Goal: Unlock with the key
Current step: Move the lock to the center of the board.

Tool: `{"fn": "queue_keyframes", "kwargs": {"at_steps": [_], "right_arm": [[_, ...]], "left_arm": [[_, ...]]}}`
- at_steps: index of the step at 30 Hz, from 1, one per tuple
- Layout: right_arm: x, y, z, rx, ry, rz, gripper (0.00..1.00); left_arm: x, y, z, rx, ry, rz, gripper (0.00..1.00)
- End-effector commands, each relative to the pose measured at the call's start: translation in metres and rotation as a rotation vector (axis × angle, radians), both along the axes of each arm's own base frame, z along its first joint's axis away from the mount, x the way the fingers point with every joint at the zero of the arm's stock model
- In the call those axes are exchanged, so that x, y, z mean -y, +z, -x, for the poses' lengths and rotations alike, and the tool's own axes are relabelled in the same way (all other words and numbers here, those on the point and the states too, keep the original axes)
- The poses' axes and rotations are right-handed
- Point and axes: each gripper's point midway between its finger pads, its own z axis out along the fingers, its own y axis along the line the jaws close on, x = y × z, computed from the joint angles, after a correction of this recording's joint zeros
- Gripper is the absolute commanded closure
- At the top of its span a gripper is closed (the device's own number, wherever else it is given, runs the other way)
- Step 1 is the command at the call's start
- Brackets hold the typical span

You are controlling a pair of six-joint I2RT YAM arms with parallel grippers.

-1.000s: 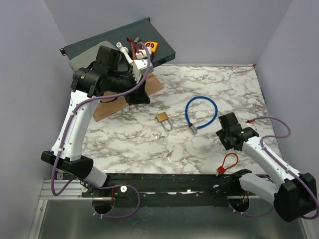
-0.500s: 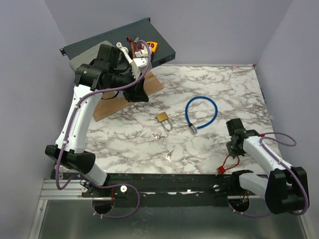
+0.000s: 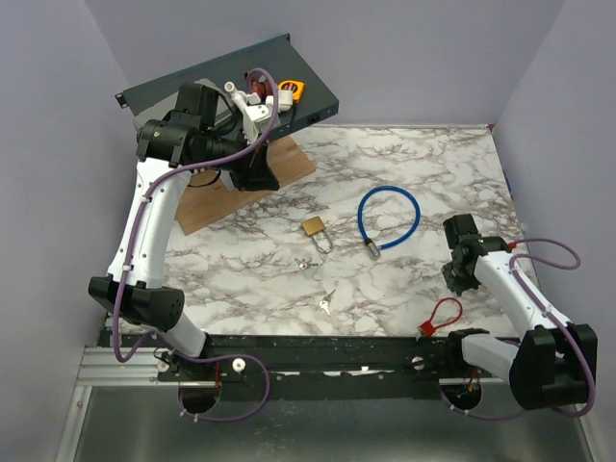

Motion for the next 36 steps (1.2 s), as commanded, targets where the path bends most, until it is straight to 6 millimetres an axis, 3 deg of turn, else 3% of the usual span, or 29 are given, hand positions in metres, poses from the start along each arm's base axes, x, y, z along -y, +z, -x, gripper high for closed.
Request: {"fn": "queue_keyframes", "kwargs": {"at_steps": [1,7,13,22,30,36], "right_arm": [[-0.002,-0.013,0.032,-0.132,0.026,-0.02,0.99],[0.003,-0.013,0.037,-0.238,0.059,0.014,0.99],[0.001,-0.023,0.045,-0.388,0.105,0.003,0.99],[0.004,-0.017,0.041,-0.306,0.095,0.038,0.99],[0.001,-0.029,0.044,-0.506,0.166,0.034,0.99],[0.002,-0.029,0.043,-0.501,0.173,0.063,0.99]], "left_arm": [[0.001,0.012,0.001,0.033,-0.025,0.047,0.89],[-0.005,0.015,0.0,0.055,-0.001,0.038,0.89],[-0.016,0.017,-0.016,0.052,0.038,0.08,0.88],[-0.033,0.024,-0.028,0.105,0.079,0.035,0.88],[-0.043,0.034,-0.031,0.135,0.127,0.022,0.88],[-0.051,0.037,-0.038,0.148,0.154,0.02,0.88]]}}
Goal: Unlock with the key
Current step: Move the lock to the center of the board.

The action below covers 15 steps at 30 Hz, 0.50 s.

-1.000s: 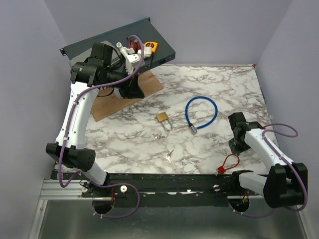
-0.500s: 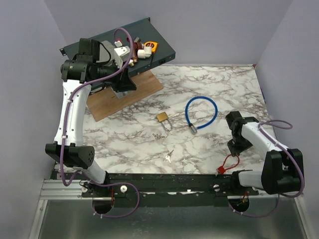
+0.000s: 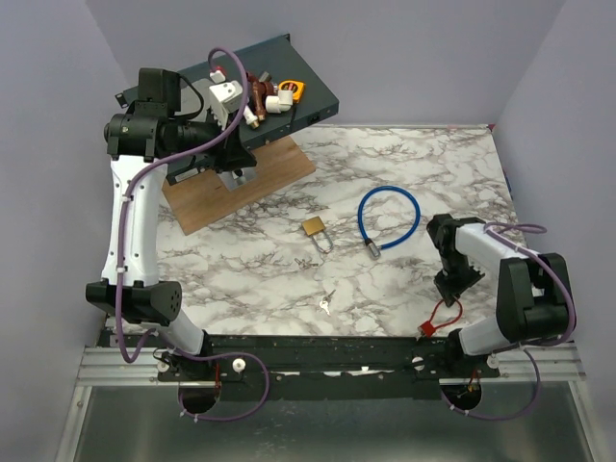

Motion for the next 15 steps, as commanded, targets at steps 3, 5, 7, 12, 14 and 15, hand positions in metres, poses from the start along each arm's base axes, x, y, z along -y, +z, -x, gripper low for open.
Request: {"fn": "queue_keyframes", "kwargs": {"at_steps": [3,5,7,12,14,15], "right_arm": [[0.0,0.006,-0.002,-0.01,0.037,0.069,0.99],[-0.005,0.003,-0.004,-0.028,0.05,0.078,0.99],[-0.013,-0.003,-0.005,-0.071,0.079,0.087,0.99],[-0.026,-0.02,0.002,-0.163,0.1,0.073,0.99],[-0.026,-0.019,0.003,-0.161,0.103,0.075,0.99],[-0.028,-0.02,0.004,-0.155,0.1,0.069,0.99]], "left_arm": [[-0.01,0.009,-0.006,0.038,0.029,-0.013,0.88],[-0.013,0.012,-0.007,0.051,0.035,-0.013,0.88],[-0.017,0.016,-0.011,0.063,0.05,-0.018,0.87],[-0.027,0.021,-0.018,0.093,0.073,-0.038,0.87],[-0.027,0.022,-0.018,0.099,0.071,-0.041,0.87],[-0.028,0.021,-0.018,0.1,0.069,-0.043,0.87]]}}
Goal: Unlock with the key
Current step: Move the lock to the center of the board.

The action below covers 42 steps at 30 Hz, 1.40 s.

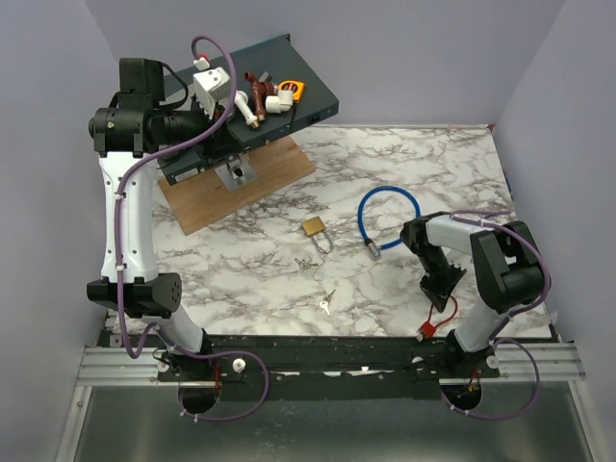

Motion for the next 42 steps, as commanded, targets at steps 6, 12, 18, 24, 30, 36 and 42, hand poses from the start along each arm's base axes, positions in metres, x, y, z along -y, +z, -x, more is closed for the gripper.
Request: {"fn": "queue_keyframes", "kwargs": {"at_steps": [6,12,18,24,30,36,42], "right_arm": [[-0.029,-0.022,-0.025,0.117,0.007,-0.091,0.99],[-0.105,-0.023,-0.121,0.445,0.136,-0.406,0.99],[-0.152,-0.032,-0.164,0.505,0.171,-0.576,0.99],[-0.197,-0.034,-0.201,0.564,0.219,-0.732,0.99],[-0.205,-0.022,-0.202,0.566,0.314,-0.746,0.99],[-0.183,0.009,-0.197,0.641,0.459,-0.673,0.99],[-0.174,0.041,-0.209,0.714,0.63,-0.619,0.9]], "left_arm": [[-0.005,-0.004,0.001,0.007,-0.003,-0.028,0.87],[-0.006,0.001,0.0,0.014,0.009,-0.023,0.87],[-0.006,-0.001,0.003,-0.008,0.023,-0.023,0.87],[-0.007,-0.006,0.001,-0.041,0.041,-0.02,0.87],[-0.006,-0.007,0.002,-0.066,0.044,-0.007,0.86],[0.002,-0.008,0.008,-0.106,0.023,0.025,0.86],[0.016,-0.018,0.021,-0.142,-0.026,0.024,0.85]]}}
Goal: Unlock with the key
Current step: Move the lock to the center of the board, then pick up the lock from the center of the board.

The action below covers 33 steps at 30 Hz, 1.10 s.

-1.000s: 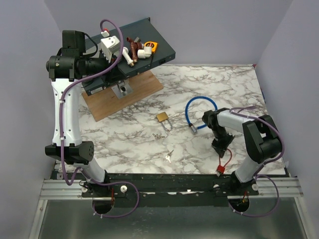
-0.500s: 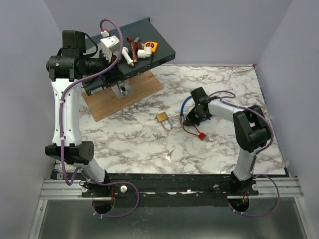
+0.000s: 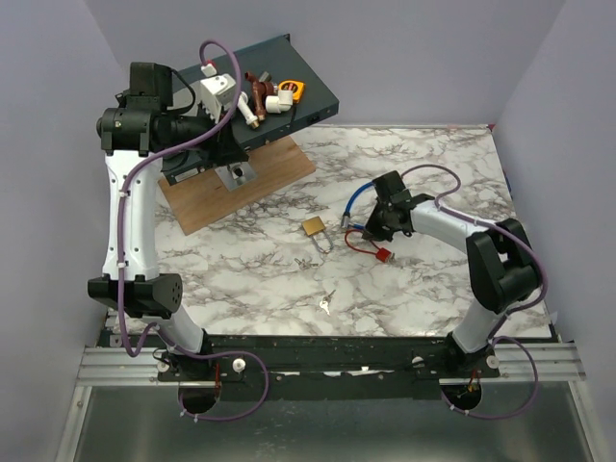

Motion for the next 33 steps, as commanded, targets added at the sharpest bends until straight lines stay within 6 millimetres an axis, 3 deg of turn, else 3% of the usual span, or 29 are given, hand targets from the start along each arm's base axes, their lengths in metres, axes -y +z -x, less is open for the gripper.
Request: {"fn": "queue_keyframes", "kwargs": {"at_steps": [1,5,15,21,27,33], "right_arm": [[0.016,0.021,-0.01,0.12,0.101,0.115,0.84],[0.027,0.012,-0.007,0.123,0.14,0.166,0.65],[0.037,-0.008,0.011,0.095,0.183,0.143,0.48],[0.048,-0.008,0.026,0.1,0.186,0.162,0.4],[0.04,-0.009,0.053,0.101,0.211,0.068,0.37],[0.041,-0.007,0.06,0.118,0.223,0.061,0.34]], "left_arm": [[0.016,-0.009,0.019,-0.057,-0.055,0.017,0.84],[0.026,-0.024,0.032,-0.096,-0.102,-0.004,0.83],[0.044,-0.074,0.068,-0.108,-0.25,-0.217,0.79],[0.057,-0.072,0.078,-0.121,-0.301,-0.233,0.78],[0.066,-0.062,0.083,-0.1,-0.327,-0.251,0.78],[0.073,-0.062,0.085,-0.11,-0.337,-0.28,0.78]]}}
